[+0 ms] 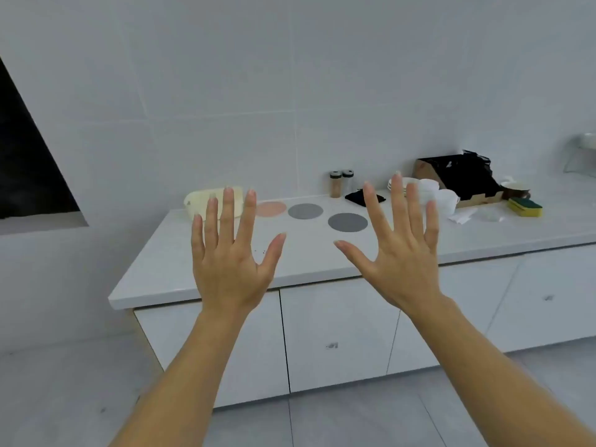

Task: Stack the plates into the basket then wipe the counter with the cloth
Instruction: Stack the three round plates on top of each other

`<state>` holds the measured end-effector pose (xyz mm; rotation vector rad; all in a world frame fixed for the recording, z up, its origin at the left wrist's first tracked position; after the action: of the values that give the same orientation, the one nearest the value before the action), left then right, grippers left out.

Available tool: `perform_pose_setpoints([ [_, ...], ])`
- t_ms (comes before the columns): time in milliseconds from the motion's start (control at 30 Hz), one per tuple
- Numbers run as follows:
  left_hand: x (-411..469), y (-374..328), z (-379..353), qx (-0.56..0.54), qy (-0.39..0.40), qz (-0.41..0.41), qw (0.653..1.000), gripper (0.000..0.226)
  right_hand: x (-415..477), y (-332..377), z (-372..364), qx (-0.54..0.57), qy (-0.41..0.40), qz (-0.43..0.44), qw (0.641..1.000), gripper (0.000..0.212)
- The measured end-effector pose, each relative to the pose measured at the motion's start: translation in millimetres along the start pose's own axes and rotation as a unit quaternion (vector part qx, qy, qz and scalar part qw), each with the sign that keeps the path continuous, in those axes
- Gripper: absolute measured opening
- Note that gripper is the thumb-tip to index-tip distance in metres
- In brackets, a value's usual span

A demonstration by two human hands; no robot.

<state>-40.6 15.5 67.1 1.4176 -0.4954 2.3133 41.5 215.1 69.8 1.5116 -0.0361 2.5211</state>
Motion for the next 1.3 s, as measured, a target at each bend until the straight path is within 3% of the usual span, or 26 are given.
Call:
perform_pose_setpoints([
  [467,29.7,-16.4,-191.5,0.023,0.072,0.005,0.997,0.066,40.2,-84.6,-173.2,-0.001,0.068,-0.018,0.998,0.076],
  [667,64.1,-46.0,-282.4,-0.005,0.094,0.02,0.995,0.066,83.1,-137.6,-238.2,-0.004,0.052,-0.034,0.998,0.076],
  [967,97.3,-107.4,-397.5,-0.066,0.135,-0.015,0.988,0.066,105.4,-226.3,-296.3,-0.057,0.059,-0.067,0.994,0.077],
  [1300,108.5,-188.6,-518.7,-0.148,0.181,-0.033,0.972,0.067,106.2,-339.5,-346.7,-0.143,0.135,-0.137,0.971,0.077],
])
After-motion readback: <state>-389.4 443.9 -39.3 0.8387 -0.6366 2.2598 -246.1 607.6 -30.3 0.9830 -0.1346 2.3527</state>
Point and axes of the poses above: each hand's wrist, its own x-axis towards the middle knuckle, its own z-axis out of the back of the hand, y = z × x, the point moved 8 cm from there along x, towards the middle knuckle, and after that the axes turned 7 degrees about -y, right-handed, at the moved point
